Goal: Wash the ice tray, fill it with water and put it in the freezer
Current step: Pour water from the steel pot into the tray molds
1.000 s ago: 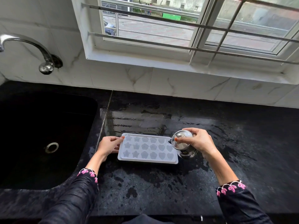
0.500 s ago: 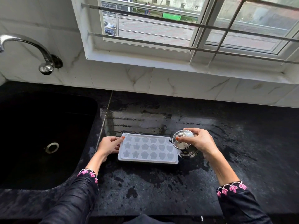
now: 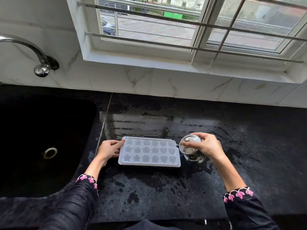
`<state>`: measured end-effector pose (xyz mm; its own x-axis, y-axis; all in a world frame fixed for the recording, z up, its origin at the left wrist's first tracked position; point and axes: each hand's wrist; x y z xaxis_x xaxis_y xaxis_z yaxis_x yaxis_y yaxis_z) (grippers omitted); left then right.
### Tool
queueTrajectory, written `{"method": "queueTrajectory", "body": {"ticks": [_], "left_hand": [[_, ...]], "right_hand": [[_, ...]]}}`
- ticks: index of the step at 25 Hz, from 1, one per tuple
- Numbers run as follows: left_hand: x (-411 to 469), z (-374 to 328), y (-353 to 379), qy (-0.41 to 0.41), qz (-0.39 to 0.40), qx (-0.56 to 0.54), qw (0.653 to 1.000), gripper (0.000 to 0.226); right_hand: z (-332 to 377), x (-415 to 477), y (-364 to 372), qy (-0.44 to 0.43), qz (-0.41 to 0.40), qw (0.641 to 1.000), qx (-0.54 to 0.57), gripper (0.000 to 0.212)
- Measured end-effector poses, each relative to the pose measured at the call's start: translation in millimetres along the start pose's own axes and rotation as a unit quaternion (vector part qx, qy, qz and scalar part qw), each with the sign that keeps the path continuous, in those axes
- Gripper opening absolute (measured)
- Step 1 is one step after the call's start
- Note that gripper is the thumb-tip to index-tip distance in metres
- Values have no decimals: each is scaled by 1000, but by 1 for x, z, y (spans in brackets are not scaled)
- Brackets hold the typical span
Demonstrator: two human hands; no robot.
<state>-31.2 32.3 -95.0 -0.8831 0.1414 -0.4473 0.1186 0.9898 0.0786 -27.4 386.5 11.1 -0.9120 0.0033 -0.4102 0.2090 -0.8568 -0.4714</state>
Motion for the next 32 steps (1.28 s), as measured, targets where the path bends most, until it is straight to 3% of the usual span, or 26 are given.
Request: {"method": "queueTrajectory", "body": {"ticks": [32], "left_hand": [[1,1,-1,-2,-11,13,1000,28]], "right_hand": [[-4,-4,-5,3,-6,1000,9,54]]}}
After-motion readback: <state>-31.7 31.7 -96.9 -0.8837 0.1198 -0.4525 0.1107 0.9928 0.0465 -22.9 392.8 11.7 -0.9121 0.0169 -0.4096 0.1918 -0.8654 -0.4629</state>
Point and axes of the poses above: each hand's wrist, its own x-axis towards the middle knuckle, its own y-axis out of the palm, z = x × y, and after that the axes turned 15 degrees about z, right-handed
